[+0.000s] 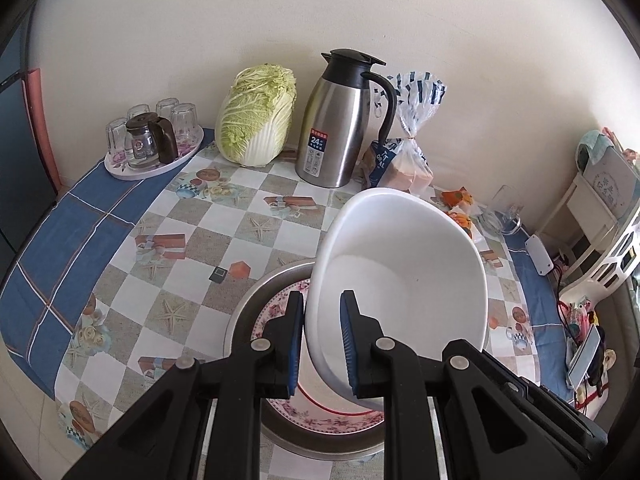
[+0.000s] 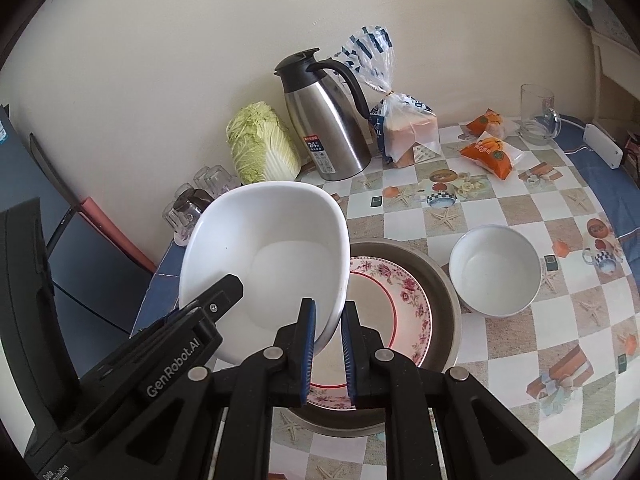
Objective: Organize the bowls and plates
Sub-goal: 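Lift the white square bowl with both grippers and carry it over the basin, then lower the white square bowl into the red-rimmed bowl with both grippers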
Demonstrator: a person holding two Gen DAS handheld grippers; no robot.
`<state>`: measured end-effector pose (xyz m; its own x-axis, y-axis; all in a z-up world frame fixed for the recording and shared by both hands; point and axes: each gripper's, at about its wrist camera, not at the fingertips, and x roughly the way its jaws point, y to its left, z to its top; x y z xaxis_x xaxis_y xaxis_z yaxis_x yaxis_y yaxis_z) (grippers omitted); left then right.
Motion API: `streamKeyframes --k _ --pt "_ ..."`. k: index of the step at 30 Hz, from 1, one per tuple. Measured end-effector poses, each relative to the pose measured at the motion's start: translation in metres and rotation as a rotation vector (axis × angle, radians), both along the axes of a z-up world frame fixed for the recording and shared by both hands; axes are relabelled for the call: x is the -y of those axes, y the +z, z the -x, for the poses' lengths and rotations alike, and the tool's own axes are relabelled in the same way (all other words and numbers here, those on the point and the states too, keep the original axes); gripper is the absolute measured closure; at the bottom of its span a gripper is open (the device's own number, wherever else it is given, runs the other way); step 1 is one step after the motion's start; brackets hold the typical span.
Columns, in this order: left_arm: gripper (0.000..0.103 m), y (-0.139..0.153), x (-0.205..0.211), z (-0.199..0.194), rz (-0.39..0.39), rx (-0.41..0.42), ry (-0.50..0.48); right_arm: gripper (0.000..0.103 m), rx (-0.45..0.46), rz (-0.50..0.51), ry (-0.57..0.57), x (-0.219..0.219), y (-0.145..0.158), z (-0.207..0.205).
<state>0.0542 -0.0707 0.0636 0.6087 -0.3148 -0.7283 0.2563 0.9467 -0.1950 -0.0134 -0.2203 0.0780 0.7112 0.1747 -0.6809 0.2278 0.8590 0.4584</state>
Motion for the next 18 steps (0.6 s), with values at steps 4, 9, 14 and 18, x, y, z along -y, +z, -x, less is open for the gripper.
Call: streamKeyframes --k 4,9,14,18 --pt "0.084 -0.001 0.011 0.003 -0.008 -0.002 -0.018 0.089 -0.003 -0.008 -0.016 0.011 0.000 0.006" --pt "0.084 -0.003 0.019 0.005 -0.006 -0.010 -0.030 0.089 -0.013 -0.013 -0.033 0.021 -0.002 0.009" --pt "0.084 -0.007 0.022 0.003 -0.015 -0.026 -0.029 0.089 -0.029 -0.021 -0.036 0.023 -0.007 0.008" --pt "0.084 -0.015 0.021 -0.001 -0.016 -0.062 -0.028 0.088 -0.045 -0.021 -0.035 0.022 -0.012 0.005"
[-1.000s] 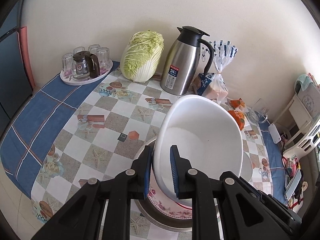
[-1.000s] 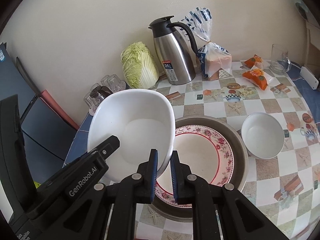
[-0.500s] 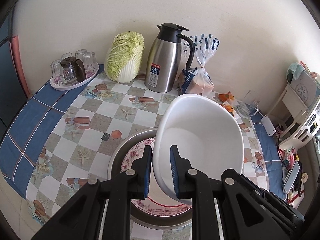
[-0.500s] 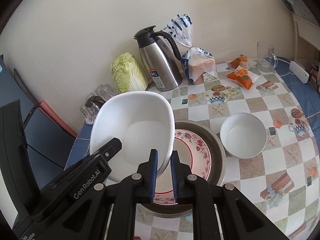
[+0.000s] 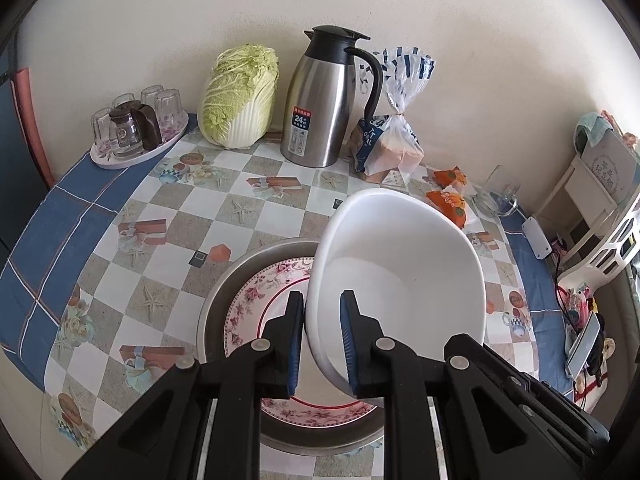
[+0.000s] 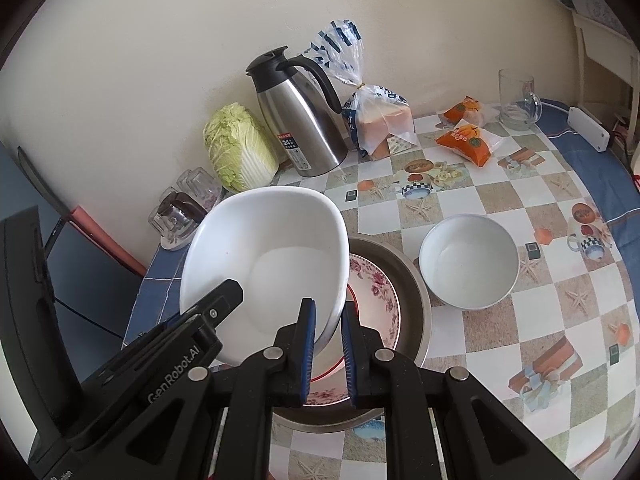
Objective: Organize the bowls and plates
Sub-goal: 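Lower the white square bowl into the red-rimmed bowl with both grippers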
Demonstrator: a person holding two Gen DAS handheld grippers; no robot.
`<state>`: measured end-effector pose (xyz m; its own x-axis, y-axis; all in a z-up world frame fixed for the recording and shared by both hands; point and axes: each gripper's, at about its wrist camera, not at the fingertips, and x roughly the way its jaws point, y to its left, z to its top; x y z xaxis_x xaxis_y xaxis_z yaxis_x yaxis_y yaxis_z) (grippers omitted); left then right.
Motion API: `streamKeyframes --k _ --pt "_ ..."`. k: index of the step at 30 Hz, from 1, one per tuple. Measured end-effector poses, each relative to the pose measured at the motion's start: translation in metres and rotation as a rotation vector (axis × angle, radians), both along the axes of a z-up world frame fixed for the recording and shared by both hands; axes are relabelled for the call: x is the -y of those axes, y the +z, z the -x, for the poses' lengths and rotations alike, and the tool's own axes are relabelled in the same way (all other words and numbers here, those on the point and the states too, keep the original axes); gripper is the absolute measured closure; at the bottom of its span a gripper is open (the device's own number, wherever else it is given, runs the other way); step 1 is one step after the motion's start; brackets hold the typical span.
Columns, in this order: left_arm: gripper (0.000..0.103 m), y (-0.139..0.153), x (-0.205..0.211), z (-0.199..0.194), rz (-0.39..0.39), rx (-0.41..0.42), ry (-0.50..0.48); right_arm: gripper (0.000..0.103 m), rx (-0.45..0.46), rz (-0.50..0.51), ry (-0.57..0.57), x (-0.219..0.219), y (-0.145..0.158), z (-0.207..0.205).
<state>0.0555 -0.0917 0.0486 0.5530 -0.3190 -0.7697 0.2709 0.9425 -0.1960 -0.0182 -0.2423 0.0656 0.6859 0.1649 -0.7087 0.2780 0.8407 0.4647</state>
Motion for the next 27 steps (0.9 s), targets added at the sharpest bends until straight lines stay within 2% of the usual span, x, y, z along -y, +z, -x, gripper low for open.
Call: streamKeyframes --k 10,27 --pt "0.084 -0.013 -0.007 -0.009 0.016 -0.054 0.014 0.087 -0.031 0.007 0.010 -0.007 -0.009 -0.009" --pt "0.084 -0.034 -0.011 -0.021 0.002 -0.144 0.020 0.086 -0.097 0.024 0.024 -0.014 -0.026 -0.020"
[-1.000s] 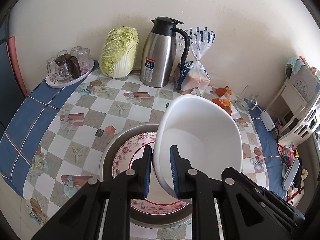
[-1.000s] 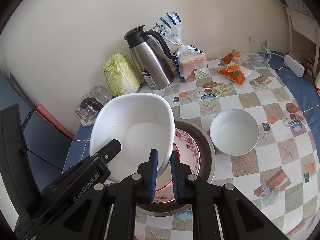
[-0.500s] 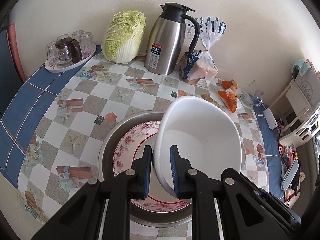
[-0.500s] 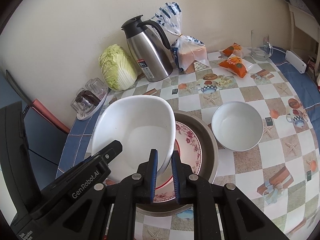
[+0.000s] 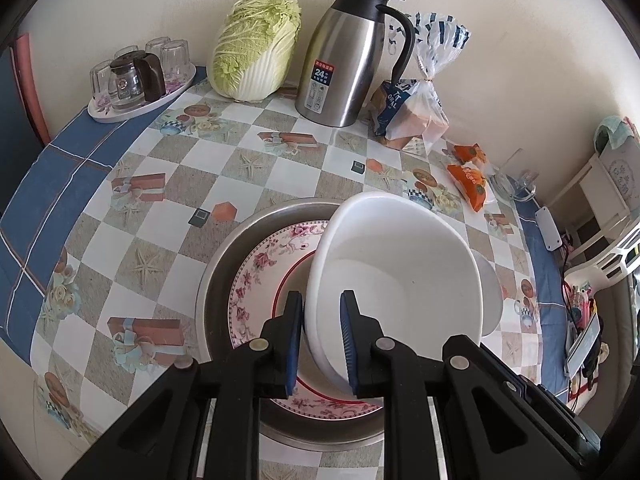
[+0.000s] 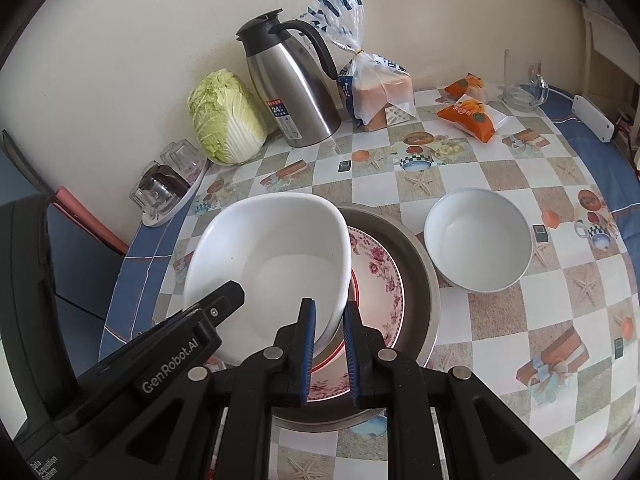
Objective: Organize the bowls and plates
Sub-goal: 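Lower the white square bowl into the red-rimmed bowl with both grippers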
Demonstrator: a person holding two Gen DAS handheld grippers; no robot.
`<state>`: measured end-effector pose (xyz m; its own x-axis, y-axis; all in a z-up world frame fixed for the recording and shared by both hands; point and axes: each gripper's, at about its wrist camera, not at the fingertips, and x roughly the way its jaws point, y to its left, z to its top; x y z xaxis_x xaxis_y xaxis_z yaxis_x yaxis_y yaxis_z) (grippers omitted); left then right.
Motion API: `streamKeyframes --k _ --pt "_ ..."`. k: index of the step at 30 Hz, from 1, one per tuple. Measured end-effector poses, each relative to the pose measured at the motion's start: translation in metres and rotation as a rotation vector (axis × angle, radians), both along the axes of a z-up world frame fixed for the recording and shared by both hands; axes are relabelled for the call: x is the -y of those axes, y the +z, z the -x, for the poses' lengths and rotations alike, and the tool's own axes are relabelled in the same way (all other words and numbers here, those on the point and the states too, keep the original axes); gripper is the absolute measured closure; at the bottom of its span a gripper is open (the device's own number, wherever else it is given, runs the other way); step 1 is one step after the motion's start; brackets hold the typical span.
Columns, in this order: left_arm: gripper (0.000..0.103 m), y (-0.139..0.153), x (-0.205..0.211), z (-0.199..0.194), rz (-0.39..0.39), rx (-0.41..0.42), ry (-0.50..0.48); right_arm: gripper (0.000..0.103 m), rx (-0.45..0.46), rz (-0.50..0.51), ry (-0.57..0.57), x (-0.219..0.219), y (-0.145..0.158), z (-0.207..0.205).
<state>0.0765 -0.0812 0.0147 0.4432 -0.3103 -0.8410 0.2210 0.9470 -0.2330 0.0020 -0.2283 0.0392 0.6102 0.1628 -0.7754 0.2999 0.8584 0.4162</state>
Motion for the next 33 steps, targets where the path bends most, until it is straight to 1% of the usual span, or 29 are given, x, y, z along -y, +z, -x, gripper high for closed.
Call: streamKeyframes --k 13,19,28,30,33 --pt "0.084 -0.009 -0.001 -0.004 -0.017 -0.040 0.010 0.086 -0.029 -0.016 0.013 -0.002 -0.011 -0.003" --pt "0.084 -0.017 -0.002 -0.008 -0.019 -0.072 0.023 0.086 -0.043 -0.018 0.020 -0.004 -0.015 -0.006" --pt "0.084 -0.016 -0.002 -0.008 -0.020 -0.060 0.028 0.085 -0.056 -0.032 0.021 -0.004 -0.020 -0.007" --pt "0.081 -0.016 -0.002 -0.008 -0.015 -0.060 0.032 0.085 -0.062 -0.028 0.021 -0.004 -0.021 -0.008" --pt "0.079 -0.016 -0.003 -0.008 -0.009 -0.062 0.033 0.085 -0.066 -0.025 0.020 -0.005 -0.021 -0.008"
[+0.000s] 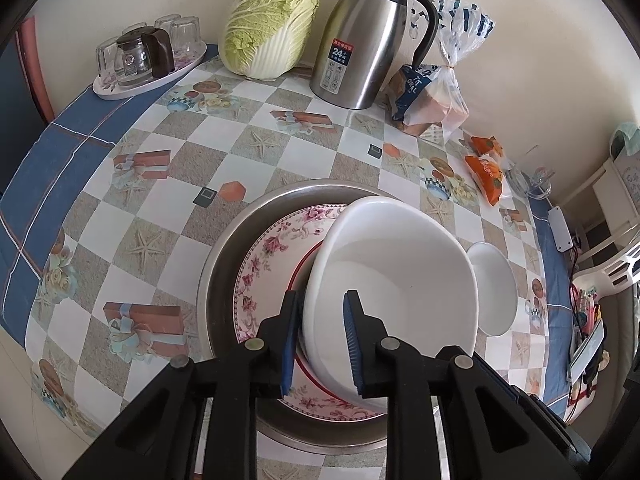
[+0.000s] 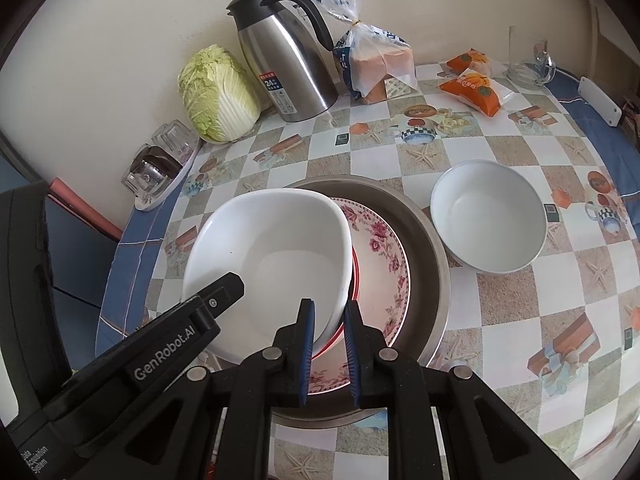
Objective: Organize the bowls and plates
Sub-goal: 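Lower the white square bowl into the red-rimmed bowl with both grippers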
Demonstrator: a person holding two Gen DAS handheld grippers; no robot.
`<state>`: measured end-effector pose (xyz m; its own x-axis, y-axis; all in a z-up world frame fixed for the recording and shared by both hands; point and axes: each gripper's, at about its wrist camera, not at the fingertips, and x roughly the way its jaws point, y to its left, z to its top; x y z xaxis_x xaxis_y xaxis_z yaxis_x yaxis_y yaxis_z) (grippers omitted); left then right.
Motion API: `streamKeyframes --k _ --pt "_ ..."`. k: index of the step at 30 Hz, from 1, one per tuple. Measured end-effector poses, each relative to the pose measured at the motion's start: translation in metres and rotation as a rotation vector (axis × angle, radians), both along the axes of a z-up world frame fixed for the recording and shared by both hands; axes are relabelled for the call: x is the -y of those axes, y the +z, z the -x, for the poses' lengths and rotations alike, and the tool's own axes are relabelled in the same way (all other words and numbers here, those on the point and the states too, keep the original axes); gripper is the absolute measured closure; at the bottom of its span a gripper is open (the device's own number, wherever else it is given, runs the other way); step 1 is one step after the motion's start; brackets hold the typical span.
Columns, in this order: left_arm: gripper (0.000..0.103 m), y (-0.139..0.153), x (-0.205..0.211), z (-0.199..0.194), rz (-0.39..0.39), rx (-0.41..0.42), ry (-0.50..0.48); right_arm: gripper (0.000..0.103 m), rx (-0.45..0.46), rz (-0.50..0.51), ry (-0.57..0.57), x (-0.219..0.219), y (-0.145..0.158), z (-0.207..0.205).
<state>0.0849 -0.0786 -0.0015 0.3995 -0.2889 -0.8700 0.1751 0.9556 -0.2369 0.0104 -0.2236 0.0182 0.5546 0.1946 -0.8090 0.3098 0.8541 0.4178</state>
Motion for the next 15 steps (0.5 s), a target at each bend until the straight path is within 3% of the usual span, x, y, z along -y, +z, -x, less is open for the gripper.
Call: streamKeyframes --k 5,15 --pt "0.074 0.001 0.001 0.000 0.011 -0.004 -0.007 0.085 -0.001 -0.007 0.000 0.001 0.000 0.000" --pt "0.074 0.008 -0.010 -0.002 0.033 0.008 0.028 0.085 0.003 -0.009 -0.002 0.002 0.002 0.001"
